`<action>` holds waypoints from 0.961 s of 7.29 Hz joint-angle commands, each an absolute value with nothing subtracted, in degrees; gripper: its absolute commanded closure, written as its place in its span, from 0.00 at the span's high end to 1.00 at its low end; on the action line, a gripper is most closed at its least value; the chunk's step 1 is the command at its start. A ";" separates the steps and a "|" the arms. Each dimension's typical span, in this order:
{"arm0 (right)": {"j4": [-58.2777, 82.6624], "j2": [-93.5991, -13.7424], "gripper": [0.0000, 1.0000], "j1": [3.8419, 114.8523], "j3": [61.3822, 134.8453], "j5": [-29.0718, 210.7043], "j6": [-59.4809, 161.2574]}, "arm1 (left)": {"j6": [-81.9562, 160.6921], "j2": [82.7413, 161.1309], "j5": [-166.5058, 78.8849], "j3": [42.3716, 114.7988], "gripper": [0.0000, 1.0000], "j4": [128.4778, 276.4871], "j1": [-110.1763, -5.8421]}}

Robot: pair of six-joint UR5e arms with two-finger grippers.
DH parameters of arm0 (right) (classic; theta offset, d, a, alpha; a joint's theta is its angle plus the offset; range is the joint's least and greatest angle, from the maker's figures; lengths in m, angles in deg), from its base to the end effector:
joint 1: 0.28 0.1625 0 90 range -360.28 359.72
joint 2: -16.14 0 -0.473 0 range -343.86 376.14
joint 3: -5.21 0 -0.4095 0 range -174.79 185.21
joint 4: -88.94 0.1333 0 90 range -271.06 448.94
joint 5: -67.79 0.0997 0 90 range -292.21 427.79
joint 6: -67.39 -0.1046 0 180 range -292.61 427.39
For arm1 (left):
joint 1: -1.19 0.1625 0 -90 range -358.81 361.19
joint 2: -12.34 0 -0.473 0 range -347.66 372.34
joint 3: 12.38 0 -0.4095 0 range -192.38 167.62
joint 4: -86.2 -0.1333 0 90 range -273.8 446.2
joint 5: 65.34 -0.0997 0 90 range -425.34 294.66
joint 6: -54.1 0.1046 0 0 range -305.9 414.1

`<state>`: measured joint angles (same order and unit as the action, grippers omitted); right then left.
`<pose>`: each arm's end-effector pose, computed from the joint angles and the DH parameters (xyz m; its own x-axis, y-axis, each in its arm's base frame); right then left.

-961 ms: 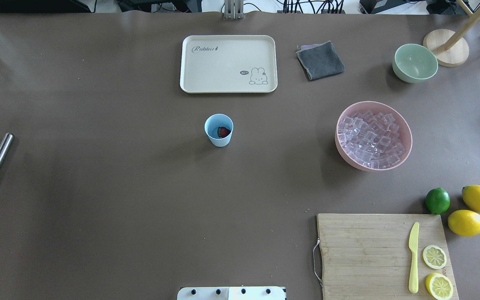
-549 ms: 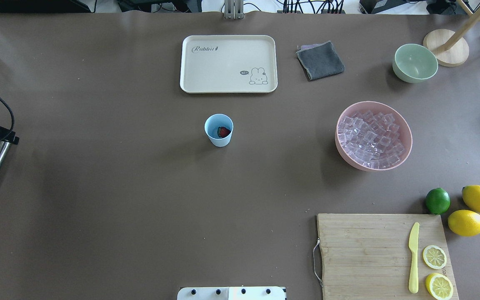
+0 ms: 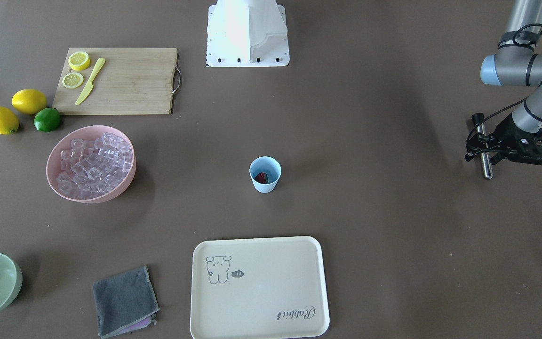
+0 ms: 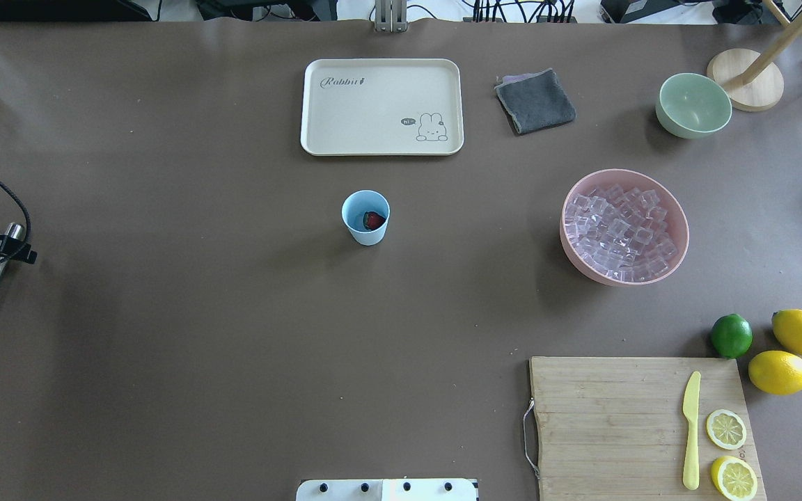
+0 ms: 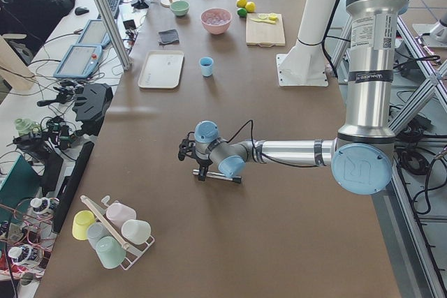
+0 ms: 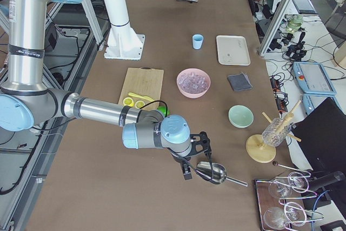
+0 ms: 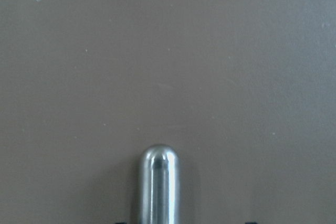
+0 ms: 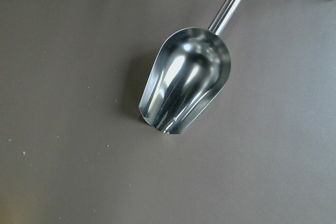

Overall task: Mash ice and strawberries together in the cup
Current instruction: 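Lift the metal pestle upright with the left gripper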

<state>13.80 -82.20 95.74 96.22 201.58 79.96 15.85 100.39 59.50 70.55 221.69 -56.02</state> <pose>0.1074 -0.4374 0.7445 0.7326 -0.2287 0.6411 0.0568 0.9591 0.2772 0.2195 -0.4766 0.7092 0.6670 0.1547 -0.7288 -0.0287 0.9828 0.1824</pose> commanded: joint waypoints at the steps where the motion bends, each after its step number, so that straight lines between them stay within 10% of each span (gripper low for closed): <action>1: 13.62 -81.86 0.99 95.78 96.26 201.74 79.96 | 15.87 98.83 59.64 70.85 0.36 223.31 -55.68; 7: 13.62 -82.65 0.99 95.96 97.05 203.15 80.05 | 21.32 101.36 59.90 72.96 0.22 222.00 -56.64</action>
<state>13.67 -82.43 95.92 96.94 202.97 80.04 21.15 100.01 59.98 72.40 222.50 -56.41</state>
